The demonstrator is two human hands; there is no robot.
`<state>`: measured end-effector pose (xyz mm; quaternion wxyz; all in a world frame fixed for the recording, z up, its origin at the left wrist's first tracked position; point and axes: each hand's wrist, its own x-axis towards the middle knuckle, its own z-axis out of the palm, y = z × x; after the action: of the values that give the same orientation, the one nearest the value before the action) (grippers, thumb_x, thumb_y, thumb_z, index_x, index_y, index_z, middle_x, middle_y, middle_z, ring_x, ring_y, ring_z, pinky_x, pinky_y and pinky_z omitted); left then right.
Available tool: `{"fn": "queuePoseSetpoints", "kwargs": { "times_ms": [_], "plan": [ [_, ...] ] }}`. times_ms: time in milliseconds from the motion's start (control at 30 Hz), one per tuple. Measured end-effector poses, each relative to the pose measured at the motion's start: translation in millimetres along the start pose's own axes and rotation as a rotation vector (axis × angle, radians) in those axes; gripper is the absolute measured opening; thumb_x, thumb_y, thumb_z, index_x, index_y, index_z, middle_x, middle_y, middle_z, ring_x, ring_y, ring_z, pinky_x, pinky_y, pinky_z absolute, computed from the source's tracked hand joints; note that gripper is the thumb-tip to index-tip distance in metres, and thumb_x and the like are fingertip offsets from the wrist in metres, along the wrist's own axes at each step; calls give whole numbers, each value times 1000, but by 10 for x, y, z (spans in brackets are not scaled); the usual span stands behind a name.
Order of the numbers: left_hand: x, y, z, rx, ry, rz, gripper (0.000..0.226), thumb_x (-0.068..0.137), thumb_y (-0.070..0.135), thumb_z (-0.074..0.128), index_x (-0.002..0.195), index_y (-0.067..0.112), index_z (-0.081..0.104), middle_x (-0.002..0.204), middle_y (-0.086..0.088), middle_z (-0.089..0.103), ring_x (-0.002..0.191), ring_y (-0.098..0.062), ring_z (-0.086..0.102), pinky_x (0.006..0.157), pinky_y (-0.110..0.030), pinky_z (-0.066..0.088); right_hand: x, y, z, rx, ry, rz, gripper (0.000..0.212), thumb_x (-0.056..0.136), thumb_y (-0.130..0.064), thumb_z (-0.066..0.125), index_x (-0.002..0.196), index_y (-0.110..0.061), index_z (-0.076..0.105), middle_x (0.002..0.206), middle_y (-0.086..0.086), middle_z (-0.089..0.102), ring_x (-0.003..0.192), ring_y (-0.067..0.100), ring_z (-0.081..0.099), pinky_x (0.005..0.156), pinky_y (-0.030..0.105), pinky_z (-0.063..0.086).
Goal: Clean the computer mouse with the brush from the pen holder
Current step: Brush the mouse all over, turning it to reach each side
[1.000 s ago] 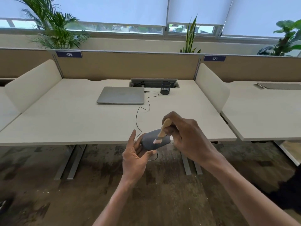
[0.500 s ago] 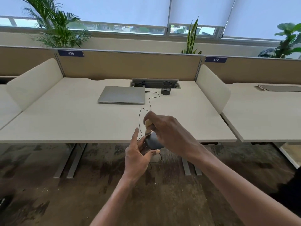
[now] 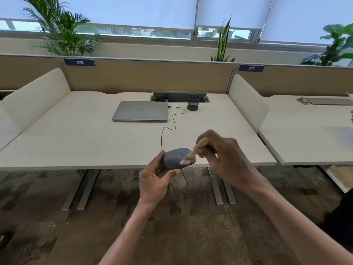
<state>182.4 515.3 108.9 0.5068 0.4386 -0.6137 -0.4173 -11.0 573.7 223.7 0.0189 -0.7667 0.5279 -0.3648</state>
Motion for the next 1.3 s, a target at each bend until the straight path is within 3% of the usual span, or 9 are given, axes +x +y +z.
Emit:
{"fn": "queuePoseSetpoints", "kwargs": {
  "times_ms": [100, 300, 533, 700, 833, 1033, 1133, 1300],
  "plan": [
    [-13, -38, 47, -10, 5, -9, 75, 71, 16, 86, 138, 19, 54, 129, 1, 66, 115, -8, 67, 94, -37, 57, -20, -78, 78, 145, 170, 126, 23, 87, -5, 75, 104, -10, 59, 89, 4, 74, 77, 16, 75, 65, 32, 63],
    [-27, -5, 54, -43, 13, -4, 70, 68, 26, 83, 132, 27, 53, 122, 8, 67, 107, 4, 67, 90, -22, 56, -182, 21, 259, 252, 294, 368, 19, 88, -9, 74, 99, -11, 59, 84, 4, 75, 74, 16, 76, 63, 35, 64],
    [-18, -30, 20, -59, 19, 3, 63, 71, 21, 81, 128, 28, 56, 121, 11, 66, 108, 4, 67, 90, -19, 54, -314, 379, 192, 148, 404, 545, 18, 91, -9, 72, 103, -11, 59, 83, 2, 74, 75, 13, 76, 66, 38, 64],
    [-32, -22, 66, -39, 17, 18, 62, 71, 21, 81, 127, 28, 56, 119, 14, 67, 109, 1, 67, 91, -21, 55, -243, 260, 197, 211, 497, 503, 20, 91, -9, 71, 107, -10, 59, 85, 1, 75, 76, 12, 76, 66, 32, 64],
    [-15, -17, 68, -31, 8, 32, 63, 72, 20, 81, 130, 26, 56, 123, 14, 65, 111, -1, 67, 92, -23, 55, -117, 183, 272, 259, 446, 452, 21, 91, -11, 72, 109, -12, 61, 88, 1, 76, 77, 13, 76, 66, 33, 64],
    [-17, -31, 86, -48, 6, 13, 65, 71, 21, 81, 132, 23, 55, 124, 7, 66, 110, 1, 67, 91, -22, 55, -189, 358, 124, 109, 449, 544, 20, 92, -12, 70, 110, -10, 60, 85, 5, 74, 74, 17, 75, 63, 27, 63],
    [8, -42, 107, -36, 19, 17, 67, 72, 22, 82, 133, 19, 57, 124, 4, 67, 109, -1, 68, 91, -23, 56, -212, 298, 81, 161, 472, 511, 19, 90, -10, 72, 106, -10, 61, 83, 5, 73, 72, 18, 75, 61, 33, 63],
    [31, -19, 162, -47, 46, 13, 64, 72, 22, 81, 132, 20, 57, 122, 3, 68, 108, -2, 68, 90, -20, 56, -313, 131, 182, 197, 330, 401, 17, 87, -12, 75, 94, -12, 59, 72, 0, 68, 59, 16, 68, 50, 31, 57]
  ]
}}
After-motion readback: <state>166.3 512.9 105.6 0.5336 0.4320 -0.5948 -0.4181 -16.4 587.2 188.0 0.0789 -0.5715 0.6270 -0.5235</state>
